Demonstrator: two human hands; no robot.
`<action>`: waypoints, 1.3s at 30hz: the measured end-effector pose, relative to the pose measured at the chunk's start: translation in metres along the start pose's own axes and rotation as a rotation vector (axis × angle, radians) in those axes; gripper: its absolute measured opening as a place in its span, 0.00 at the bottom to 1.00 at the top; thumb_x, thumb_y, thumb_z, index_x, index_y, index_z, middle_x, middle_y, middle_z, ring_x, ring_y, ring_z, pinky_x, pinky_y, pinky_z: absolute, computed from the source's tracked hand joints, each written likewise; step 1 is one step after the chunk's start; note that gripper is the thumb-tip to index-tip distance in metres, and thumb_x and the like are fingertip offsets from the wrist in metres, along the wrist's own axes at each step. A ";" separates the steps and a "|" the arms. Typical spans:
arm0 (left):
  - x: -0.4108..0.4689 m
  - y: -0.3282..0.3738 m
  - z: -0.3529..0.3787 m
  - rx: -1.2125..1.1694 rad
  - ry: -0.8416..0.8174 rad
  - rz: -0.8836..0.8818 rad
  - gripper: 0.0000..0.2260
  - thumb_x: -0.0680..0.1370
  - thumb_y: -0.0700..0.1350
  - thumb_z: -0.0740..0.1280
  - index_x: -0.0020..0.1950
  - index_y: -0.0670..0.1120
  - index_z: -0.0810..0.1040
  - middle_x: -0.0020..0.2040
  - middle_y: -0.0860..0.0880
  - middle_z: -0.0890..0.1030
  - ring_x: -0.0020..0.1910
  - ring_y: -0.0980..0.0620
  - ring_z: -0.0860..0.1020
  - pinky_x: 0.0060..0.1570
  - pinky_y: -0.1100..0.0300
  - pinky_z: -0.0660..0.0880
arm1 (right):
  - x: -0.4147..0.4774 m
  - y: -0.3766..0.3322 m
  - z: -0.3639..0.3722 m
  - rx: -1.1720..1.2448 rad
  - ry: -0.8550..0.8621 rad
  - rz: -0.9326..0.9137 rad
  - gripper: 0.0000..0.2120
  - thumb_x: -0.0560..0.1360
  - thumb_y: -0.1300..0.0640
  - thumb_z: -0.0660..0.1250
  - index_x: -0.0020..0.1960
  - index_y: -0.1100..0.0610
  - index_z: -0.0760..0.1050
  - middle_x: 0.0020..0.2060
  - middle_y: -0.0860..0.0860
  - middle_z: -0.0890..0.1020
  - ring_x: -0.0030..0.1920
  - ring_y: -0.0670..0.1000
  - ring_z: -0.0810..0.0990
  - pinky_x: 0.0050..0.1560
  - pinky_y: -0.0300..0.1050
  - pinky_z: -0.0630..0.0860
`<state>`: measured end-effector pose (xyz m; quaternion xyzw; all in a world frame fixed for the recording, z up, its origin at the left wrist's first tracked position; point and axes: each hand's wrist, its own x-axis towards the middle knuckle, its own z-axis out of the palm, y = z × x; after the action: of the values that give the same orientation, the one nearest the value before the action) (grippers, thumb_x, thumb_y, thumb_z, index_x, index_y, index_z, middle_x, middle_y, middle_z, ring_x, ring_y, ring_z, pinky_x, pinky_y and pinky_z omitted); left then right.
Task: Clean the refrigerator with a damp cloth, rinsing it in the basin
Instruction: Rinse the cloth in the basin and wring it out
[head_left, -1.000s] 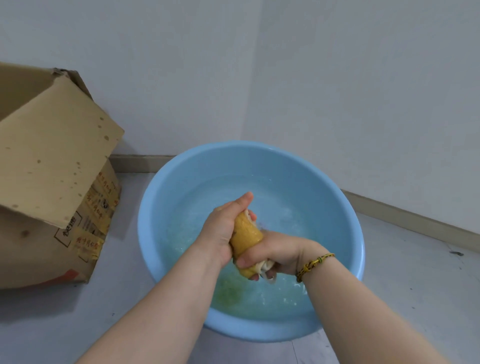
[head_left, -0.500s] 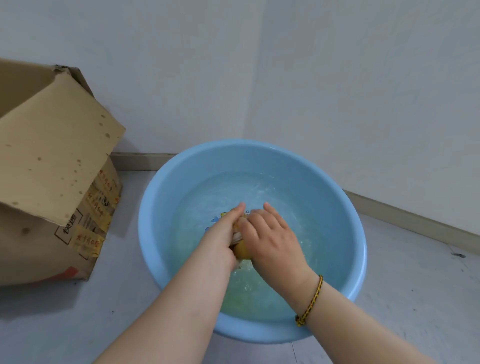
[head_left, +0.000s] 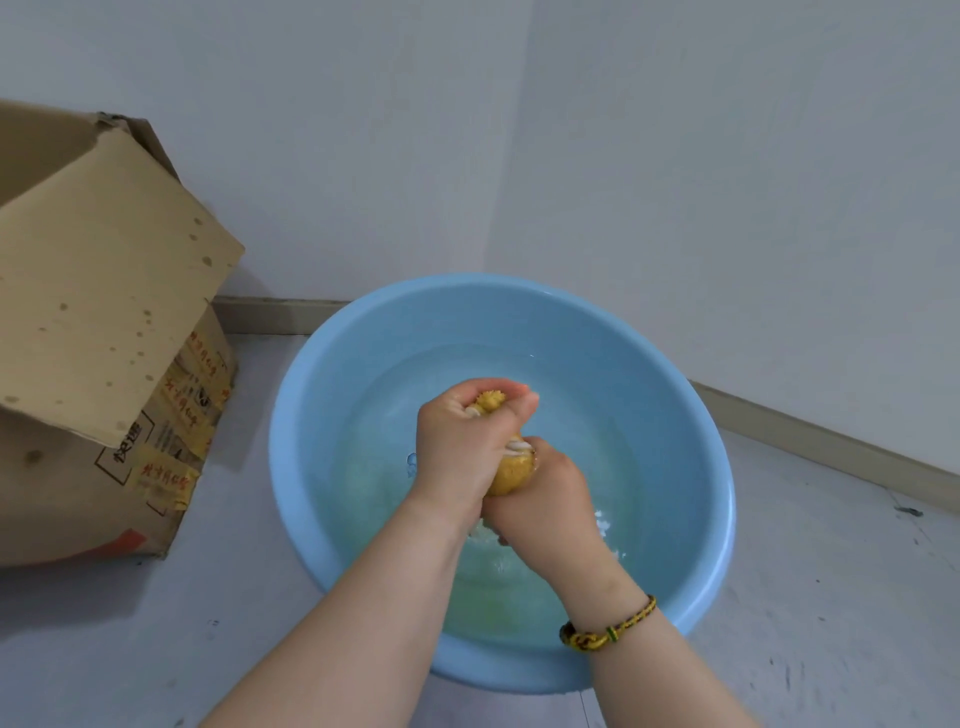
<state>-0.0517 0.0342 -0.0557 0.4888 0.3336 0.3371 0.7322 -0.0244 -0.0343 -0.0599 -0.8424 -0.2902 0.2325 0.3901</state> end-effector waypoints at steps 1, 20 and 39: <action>0.000 0.000 -0.001 0.011 -0.007 -0.002 0.13 0.68 0.34 0.72 0.29 0.50 0.77 0.22 0.56 0.76 0.25 0.59 0.75 0.31 0.68 0.73 | 0.001 -0.001 0.000 0.011 -0.052 0.014 0.08 0.66 0.64 0.66 0.34 0.54 0.69 0.25 0.48 0.76 0.28 0.49 0.76 0.34 0.43 0.74; 0.008 0.003 -0.013 -0.034 -0.069 -0.073 0.23 0.74 0.46 0.66 0.19 0.48 0.70 0.19 0.51 0.72 0.21 0.54 0.71 0.26 0.67 0.69 | 0.006 -0.003 -0.005 0.231 -0.286 0.077 0.15 0.65 0.73 0.62 0.26 0.58 0.65 0.14 0.45 0.68 0.16 0.42 0.67 0.20 0.29 0.61; 0.011 0.016 -0.018 -0.192 -0.533 -0.099 0.13 0.67 0.37 0.67 0.50 0.44 0.74 0.38 0.50 0.82 0.38 0.56 0.81 0.36 0.64 0.77 | 0.015 -0.010 -0.052 0.492 -0.337 -0.036 0.16 0.67 0.57 0.74 0.52 0.54 0.74 0.40 0.48 0.81 0.40 0.44 0.78 0.40 0.38 0.75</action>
<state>-0.0636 0.0568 -0.0476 0.4716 0.1194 0.1906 0.8526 0.0153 -0.0461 -0.0241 -0.6668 -0.3008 0.4253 0.5329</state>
